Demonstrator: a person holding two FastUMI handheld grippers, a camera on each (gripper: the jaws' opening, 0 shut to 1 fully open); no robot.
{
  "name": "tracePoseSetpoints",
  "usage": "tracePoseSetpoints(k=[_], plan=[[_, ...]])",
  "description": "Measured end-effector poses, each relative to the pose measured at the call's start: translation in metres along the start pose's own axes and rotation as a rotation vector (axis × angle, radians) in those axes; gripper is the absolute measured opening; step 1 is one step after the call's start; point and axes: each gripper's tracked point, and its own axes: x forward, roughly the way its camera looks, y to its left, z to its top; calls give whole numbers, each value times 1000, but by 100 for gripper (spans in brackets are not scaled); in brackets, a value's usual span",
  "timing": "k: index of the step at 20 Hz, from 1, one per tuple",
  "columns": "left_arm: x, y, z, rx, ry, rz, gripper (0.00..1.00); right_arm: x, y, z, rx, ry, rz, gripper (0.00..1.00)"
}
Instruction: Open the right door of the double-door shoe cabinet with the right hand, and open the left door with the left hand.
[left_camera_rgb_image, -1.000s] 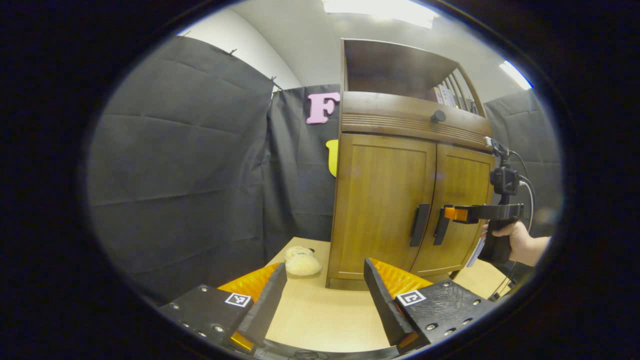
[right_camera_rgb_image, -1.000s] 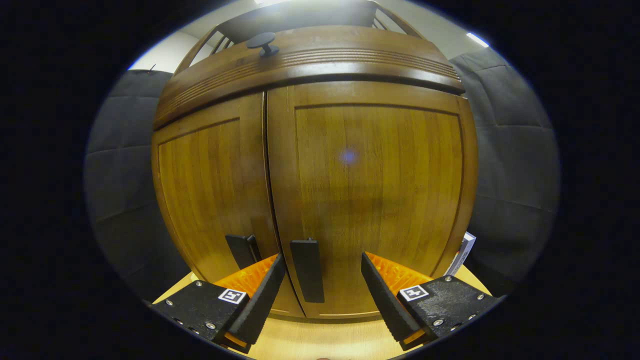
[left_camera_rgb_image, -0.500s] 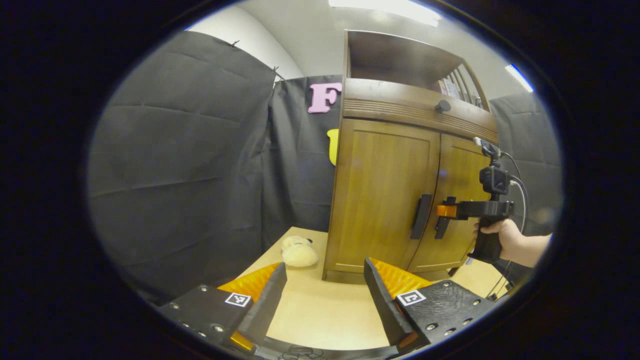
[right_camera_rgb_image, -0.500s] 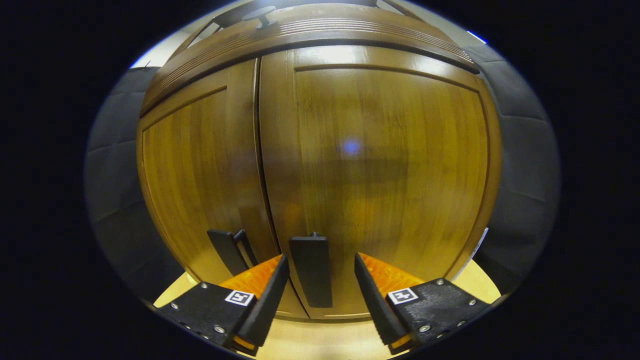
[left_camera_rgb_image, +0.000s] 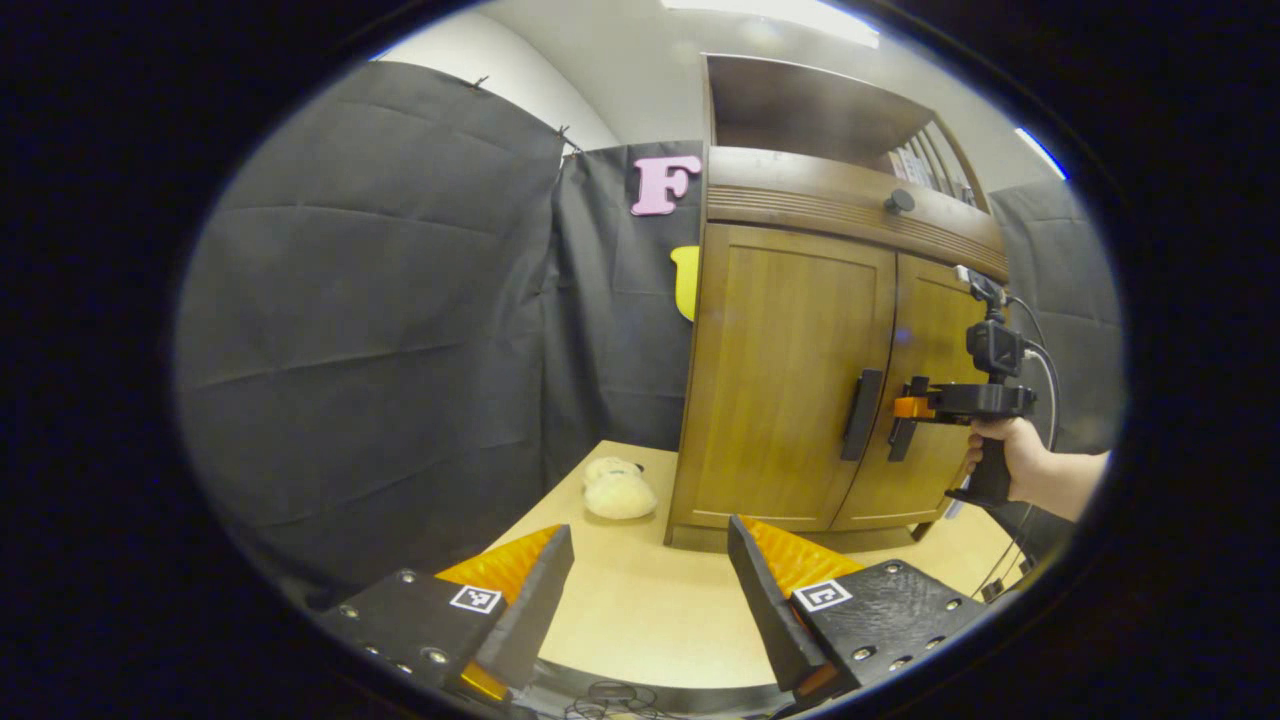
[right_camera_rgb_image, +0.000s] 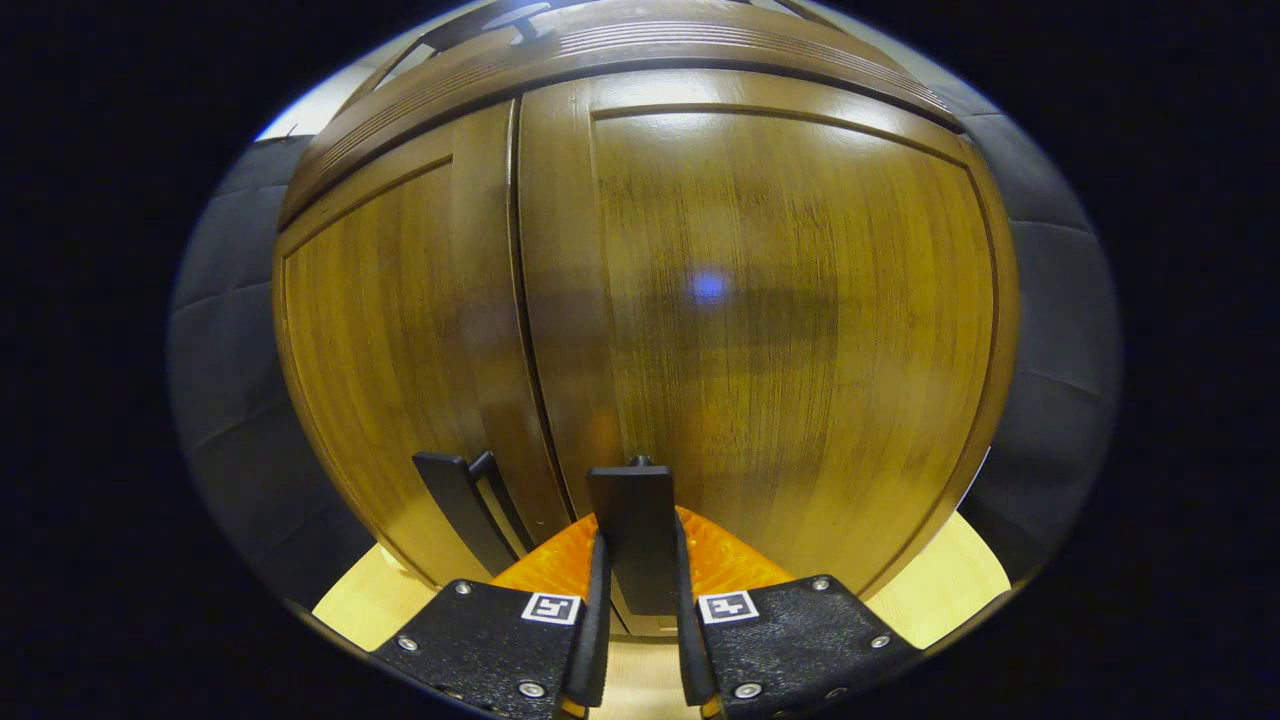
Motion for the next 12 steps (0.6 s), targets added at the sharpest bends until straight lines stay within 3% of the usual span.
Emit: tracePoseSetpoints(k=[12], plan=[[-7,-12,14,30,-30,-75,89,-8,-3,6,-5,-3,61,29]])
